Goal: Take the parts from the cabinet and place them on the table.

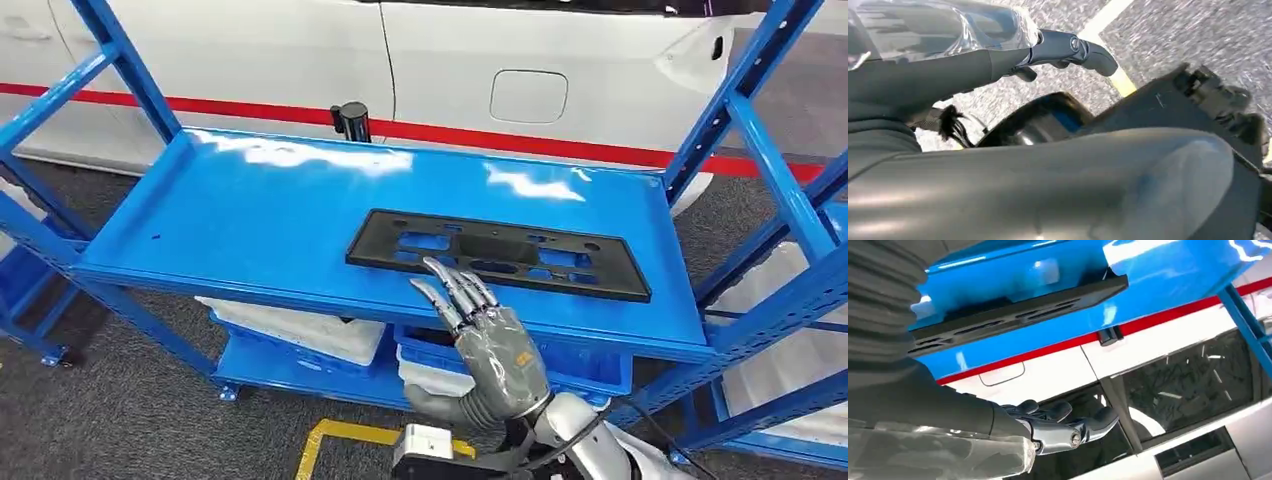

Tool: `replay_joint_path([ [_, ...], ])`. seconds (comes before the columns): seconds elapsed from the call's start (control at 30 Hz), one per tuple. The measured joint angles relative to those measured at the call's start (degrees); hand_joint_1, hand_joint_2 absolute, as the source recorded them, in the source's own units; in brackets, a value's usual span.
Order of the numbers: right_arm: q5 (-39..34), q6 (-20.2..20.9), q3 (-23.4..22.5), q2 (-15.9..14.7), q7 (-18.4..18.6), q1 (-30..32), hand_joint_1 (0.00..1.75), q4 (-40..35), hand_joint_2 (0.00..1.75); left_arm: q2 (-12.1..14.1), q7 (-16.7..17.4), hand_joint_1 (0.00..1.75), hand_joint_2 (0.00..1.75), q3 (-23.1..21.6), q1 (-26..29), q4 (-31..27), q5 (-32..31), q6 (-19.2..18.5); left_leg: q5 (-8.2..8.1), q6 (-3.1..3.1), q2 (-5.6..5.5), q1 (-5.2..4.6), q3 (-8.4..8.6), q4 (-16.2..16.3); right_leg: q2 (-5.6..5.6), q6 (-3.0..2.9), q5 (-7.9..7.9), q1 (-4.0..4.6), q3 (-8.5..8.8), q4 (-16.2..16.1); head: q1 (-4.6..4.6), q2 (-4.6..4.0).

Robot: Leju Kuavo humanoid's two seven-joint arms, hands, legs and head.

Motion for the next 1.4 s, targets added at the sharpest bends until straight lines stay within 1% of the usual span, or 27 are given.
replay_joint_path([
  [0.03, -0.24, -0.39, 0.22, -0.02, -0.26, -0.54, 0.0, 1.18, 1.75, 0.0, 0.0, 0.0, 0.0, 0.37, -0.06, 0.0, -0.02, -0.02, 0.0, 0.27, 0.03, 0.08, 0.01, 0.0, 0.0, 0.23, -1.83, 0.02, -1.27, 2.7, 0.13, 0.02],
  [0.1, -0.55, -0.66, 0.55, -0.11, -0.28, -1.39, 0.0, 3.8, 1.75, -0.13, 0.11, 0.0, 0.0, 0.87, -0.04, 0.0, -0.2, 0.0, -0.02, 0.37, 0.02, 0.05, -0.03, 0.03, 0.0, 0.72, -6.52, -0.11, -6.06, 12.64, 0.22, 0.0],
  [0.13, -0.77, -0.74, 0.74, -0.11, -0.33, -1.59, 0.0, 4.92, 1.75, -0.13, 0.24, 0.0, 0.0, 1.16, -0.01, 0.0, -0.2, -0.02, -0.04, 0.39, 0.02, 0.05, -0.07, 0.05, -0.01, 0.9, -7.75, -0.16, -8.05, 16.59, 0.24, 0.0],
  [0.17, -0.83, -0.79, 0.96, -0.11, -0.33, -1.69, 0.0, 5.9, 1.75, -0.13, 0.26, 0.0, 0.0, 1.48, 0.06, 0.02, -0.2, -0.02, -0.05, 0.38, 0.0, 0.06, -0.06, 0.05, -0.01, 1.0, -7.63, -0.25, -9.01, 18.17, 0.24, 0.0],
  [0.2, -0.83, -0.81, 1.16, -0.11, -0.35, -1.83, 0.0, 6.69, 1.75, -0.13, 0.26, 0.0, 0.0, 1.7, 0.1, 0.02, -0.2, -0.02, -0.07, 0.35, -0.08, 0.1, -0.02, 0.07, -0.01, 1.02, -6.25, -0.36, -8.52, 16.77, 0.24, 0.02],
  [0.27, -0.94, -0.81, 1.49, -0.11, -0.35, -2.44, 0.0, 8.03, 1.75, -0.15, 0.46, 0.0, 0.0, 1.97, 0.05, 0.02, -0.28, -0.02, -0.24, 0.1, -0.28, 0.26, 0.27, 0.14, -0.01, 1.03, -0.53, -0.61, -3.33, 5.92, 0.29, 0.02],
  [0.3, -1.01, -0.81, 1.51, -0.11, -0.33, -2.68, 0.0, 8.25, 1.75, -0.15, 0.57, 0.0, 0.0, 1.99, 0.03, 0.02, -0.39, 0.0, -0.34, -0.05, -0.32, 0.27, 0.37, 0.2, -0.01, 1.02, 0.97, -0.71, -1.48, 2.29, 0.29, 0.0],
  [0.33, -1.42, -0.81, 1.62, -0.09, -0.2, -3.39, 0.0, 9.18, 1.75, -0.11, 0.59, 0.0, 0.0, 2.07, 0.0, 0.02, -0.61, 0.0, -0.61, -0.51, -0.33, -0.15, 0.28, 0.33, 0.04, 0.87, 0.82, -0.46, -0.02, -0.8, 0.31, 0.02],
  [0.47, -3.21, -0.92, 1.99, -0.17, -0.07, -5.39, 0.0, 12.57, 1.75, -0.02, 0.53, 0.0, 0.0, 2.45, 0.02, 0.02, -1.09, 0.0, -0.47, -1.53, -0.35, 0.09, 0.22, 0.06, 0.12, -0.55, 1.11, -0.02, -0.39, -0.74, 0.26, 0.0],
  [0.53, -3.8, -0.98, 1.99, -0.2, -0.15, -6.34, 0.0, 13.64, 1.75, 0.07, 0.42, 0.0, 0.0, 2.47, 0.04, 0.02, -1.22, -0.02, -1.16, -1.88, -0.29, 0.35, -0.23, 0.88, 0.03, -1.19, 1.52, -0.43, -0.33, -1.11, 0.26, 0.0],
  [0.57, -4.04, -1.09, 1.97, -0.26, -0.24, -6.89, 0.0, 14.25, 1.75, 0.09, 0.28, 0.0, 0.0, 2.49, 0.05, 0.02, -1.25, 0.0, -2.71, -2.12, -0.18, 0.31, -1.17, 3.16, 0.03, -1.38, 1.5, -0.44, -0.37, -1.1, 0.11, 0.0],
  [0.63, -4.62, -1.18, 2.06, -0.26, -0.42, -7.71, 0.0, 15.88, 1.75, 0.35, 0.0, 0.0, 0.0, 2.56, 0.04, 0.02, -1.36, 0.31, -7.57, -2.55, -0.17, 0.39, -5.98, 13.4, -0.01, -1.76, 1.52, -0.35, -0.51, -1.07, 0.0, 0.0],
  [0.67, -4.77, -1.18, 2.12, -0.26, -0.42, -7.93, 0.0, 16.69, 1.75, 0.55, -0.02, 0.0, 0.0, 2.58, 0.07, 0.02, -1.42, 0.42, -8.99, -2.65, -0.18, 0.38, -8.17, 17.78, -0.02, -1.77, 1.51, -0.3, -0.55, -1.05, 0.0, 0.0],
  [0.7, -4.97, -1.18, 2.21, -0.26, -0.42, -8.09, 0.0, 17.45, 1.75, 0.7, -0.04, 0.0, 0.0, 2.62, 0.13, 0.04, -1.44, 0.44, -9.22, -2.69, -0.17, 0.39, -9.46, 20.09, -0.03, -1.77, 1.51, -0.25, -0.55, -1.05, -0.02, 0.0],
  [0.77, -5.31, -1.18, 2.45, -0.31, -0.46, -8.58, 0.0, 18.82, 1.75, 1.16, 0.06, 0.0, 0.0, 2.8, 0.23, 0.04, -1.46, 1.13, -6.02, -2.62, -0.16, 0.38, -7.86, 15.82, -0.01, -1.75, 1.47, -0.22, -0.47, -1.03, -0.02, 0.02],
  [0.83, -5.8, -1.18, 2.45, -0.31, -0.5, -9.29, 0.0, 19.87, 1.75, 1.73, 0.22, 0.0, 0.0, 2.93, 0.12, 0.04, -1.46, 2.03, -0.87, -2.14, -0.13, 0.31, -2.68, 4.7, 0.06, -1.61, 1.38, -0.2, -0.23, -1.03, -0.02, 0.0],
  [0.87, -5.99, -1.18, 2.47, -0.31, -0.61, -9.7, 0.0, 20.42, 1.75, 2.14, 0.22, 0.0, 0.0, 2.95, 0.04, 0.04, -1.59, 2.4, -0.14, -1.7, -0.08, 0.2, -1.08, 0.8, 0.06, -1.45, 1.29, -0.08, -0.3, -0.99, -0.04, 0.0],
  [0.9, -6.32, -1.16, 2.51, -0.33, -0.68, -10.08, 0.0, 21.16, 1.75, 2.36, 0.22, 0.0, 0.0, 2.95, -0.07, 0.04, -1.59, 2.62, -0.11, -1.59, -0.04, -0.1, -1.09, 0.41, 0.13, -1.2, 1.15, 0.29, -0.42, -0.87, 0.0, 0.02],
  [1.0, -6.84, -1.12, 2.56, -0.33, -0.92, -11.08, 0.0, 23.51, 1.75, 3.13, -0.28, 0.0, 0.0, 2.99, 0.15, 0.07, -1.57, 3.15, -0.06, -0.81, -0.15, -0.31, -1.12, 0.39, 0.1, -0.36, 1.13, 0.09, -0.27, -1.09, 0.02, 0.0],
  [1.07, -6.98, -0.7, 2.54, -0.46, -0.96, -11.76, 0.0, 24.97, 1.75, 3.43, -0.61, 0.0, 0.0, 3.01, 0.05, 0.07, -1.59, 3.45, 0.46, -0.09, -0.13, 0.15, -0.41, -0.23, 0.08, 0.22, -0.39, -0.17, -0.92, 0.95, 0.09, 0.02],
  [1.17, -7.46, 1.01, 2.54, -0.7, 0.66, -12.44, 0.0, 28.01, 1.75, 3.72, -0.63, 0.0, 0.0, 3.01, 0.02, 0.09, -1.59, 3.63, 0.45, 0.14, -0.14, 0.17, -0.43, -0.19, 0.08, 0.74, -6.74, -0.27, -7.47, 14.4, 0.22, 0.0],
  [1.2, -7.61, 1.49, 2.54, -0.7, 1.34, -12.46, 0.0, 29.06, 1.75, 3.8, -0.63, 0.0, 0.0, 3.01, 0.08, 0.09, -1.57, 3.72, 0.44, 0.14, -0.15, 0.18, -0.45, -0.16, 0.07, 0.85, -7.38, -0.32, -9.24, 17.59, 0.24, 0.0],
  [1.23, -7.89, 1.97, 2.51, -0.74, 2.08, -12.64, 0.0, 30.46, 1.75, 3.89, -0.66, 0.0, 0.0, 3.01, 0.14, 0.11, -1.57, 3.83, 0.42, 0.12, -0.17, 0.22, -0.42, -0.15, 0.07, 0.91, -6.43, -0.41, -9.69, 17.75, 0.24, 0.02],
  [1.27, -8.11, 2.27, 2.34, -0.74, 2.56, -13.2, 0.0, 31.26, 1.75, 3.96, -0.72, 0.0, 0.0, 3.01, 0.17, 0.11, -1.57, 3.85, 0.35, 0.1, -0.17, 0.24, -0.32, -0.11, 0.07, 0.94, -4.35, -0.48, -8.5, 14.86, 0.29, 0.02],
  [1.33, -8.09, 3.56, 2.38, -0.76, 3.17, -14.19, 0.0, 32.4, 1.75, 4.02, -0.92, 0.0, 0.0, 3.04, 0.08, 0.11, -1.59, 3.87, 0.08, -0.29, -0.16, 0.39, 0.17, -0.1, 0.06, 0.96, 0.85, -0.66, -3.5, 4.59, 0.29, 0.0],
  [1.37, -8.16, 4.35, 2.36, -0.74, 3.61, -14.54, 0.0, 33.34, 1.75, 4.04, -1.12, 0.0, 0.0, 3.01, -0.03, 0.11, -1.59, 3.89, -0.06, -0.52, -0.2, 0.35, 0.26, -0.06, 0.06, 0.97, 2.06, -0.89, -1.26, 0.24, 0.29, 0.0],
  [1.4, -8.13, 5.03, 2.36, -0.79, 3.98, -15.18, 0.0, 34.15, 1.75, 4.07, -1.29, 0.0, 0.0, 3.01, -0.1, 0.11, -1.57, 4.02, -0.38, -0.88, -0.36, -0.04, 0.13, 0.25, 0.24, 0.69, 1.66, -0.49, -0.85, -0.87, 0.31, 0.0],
])
